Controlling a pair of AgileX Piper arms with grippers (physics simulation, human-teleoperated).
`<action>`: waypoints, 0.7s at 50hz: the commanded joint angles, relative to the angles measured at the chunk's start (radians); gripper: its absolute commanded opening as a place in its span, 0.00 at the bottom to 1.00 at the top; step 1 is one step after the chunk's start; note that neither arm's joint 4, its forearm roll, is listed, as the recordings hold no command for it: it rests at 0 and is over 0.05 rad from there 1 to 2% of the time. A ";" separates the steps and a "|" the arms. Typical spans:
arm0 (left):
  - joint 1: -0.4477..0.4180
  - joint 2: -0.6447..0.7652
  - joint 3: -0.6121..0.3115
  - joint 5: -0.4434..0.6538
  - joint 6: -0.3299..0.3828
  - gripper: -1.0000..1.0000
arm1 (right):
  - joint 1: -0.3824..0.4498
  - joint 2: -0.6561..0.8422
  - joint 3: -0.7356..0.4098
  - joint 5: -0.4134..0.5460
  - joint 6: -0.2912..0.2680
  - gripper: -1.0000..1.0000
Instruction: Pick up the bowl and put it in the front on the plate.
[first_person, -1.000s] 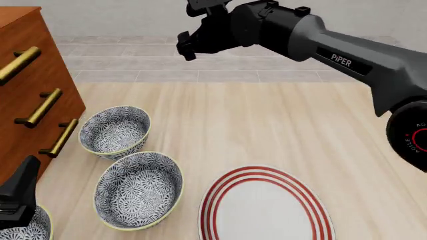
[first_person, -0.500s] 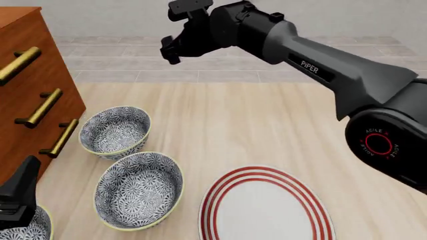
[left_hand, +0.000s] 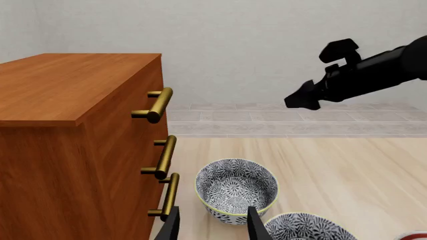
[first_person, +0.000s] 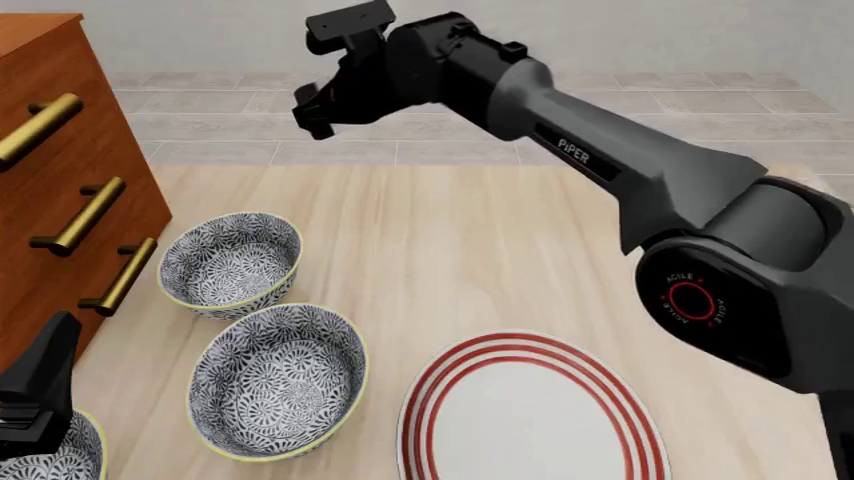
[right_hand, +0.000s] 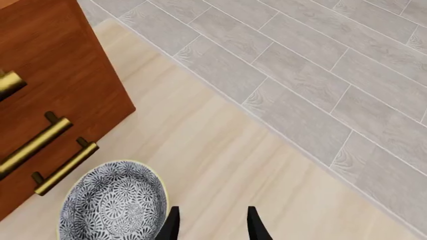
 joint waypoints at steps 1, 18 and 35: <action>0.000 0.000 0.000 0.000 0.000 1.00 | 0.017 0.049 -0.067 0.029 0.005 1.00; 0.000 0.000 0.000 0.000 0.000 1.00 | 0.037 0.092 -0.117 0.048 0.014 1.00; 0.000 0.000 0.000 0.000 0.000 1.00 | 0.060 0.147 -0.183 0.066 0.030 1.00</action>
